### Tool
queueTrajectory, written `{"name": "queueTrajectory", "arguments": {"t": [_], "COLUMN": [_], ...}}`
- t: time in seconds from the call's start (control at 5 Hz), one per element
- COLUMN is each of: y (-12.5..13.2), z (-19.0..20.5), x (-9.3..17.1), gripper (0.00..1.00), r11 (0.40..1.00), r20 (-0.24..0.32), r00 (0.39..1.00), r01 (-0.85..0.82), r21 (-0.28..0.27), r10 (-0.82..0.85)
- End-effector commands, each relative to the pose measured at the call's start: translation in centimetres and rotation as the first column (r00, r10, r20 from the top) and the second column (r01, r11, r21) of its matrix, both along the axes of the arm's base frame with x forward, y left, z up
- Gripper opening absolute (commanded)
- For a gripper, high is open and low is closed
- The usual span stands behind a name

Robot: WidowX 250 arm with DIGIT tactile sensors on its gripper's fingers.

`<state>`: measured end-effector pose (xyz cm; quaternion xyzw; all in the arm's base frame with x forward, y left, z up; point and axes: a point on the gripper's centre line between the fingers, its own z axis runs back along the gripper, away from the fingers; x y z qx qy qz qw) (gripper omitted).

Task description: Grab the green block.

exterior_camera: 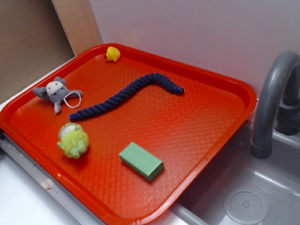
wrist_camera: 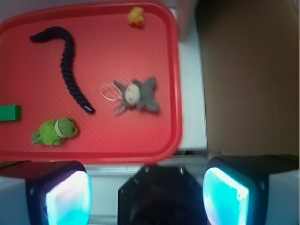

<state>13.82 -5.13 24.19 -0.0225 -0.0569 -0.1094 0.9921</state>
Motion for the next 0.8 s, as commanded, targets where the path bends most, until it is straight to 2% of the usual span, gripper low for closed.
{"name": "queueTrajectory", "arguments": {"t": [0.0,0.2,0.4,0.6], "y": [-8.8,-13.5,-16.9,-19.3], "z": [1.6,0.2,-1.8,-4.0], "x": [1.2,1.3,0.5,-0.8], "gripper": [1.0,1.0,1.0,1.0], "r11": [0.865,0.717,0.518,0.285], "r20": [0.102,0.163,0.114,0.05], "r00": [0.859,0.701,0.507,0.281], "r01": [0.497,0.692,0.849,0.953], "r21": [0.062,0.079,0.104,0.101], "r10": [-0.501,-0.695,-0.854,-0.958]}}
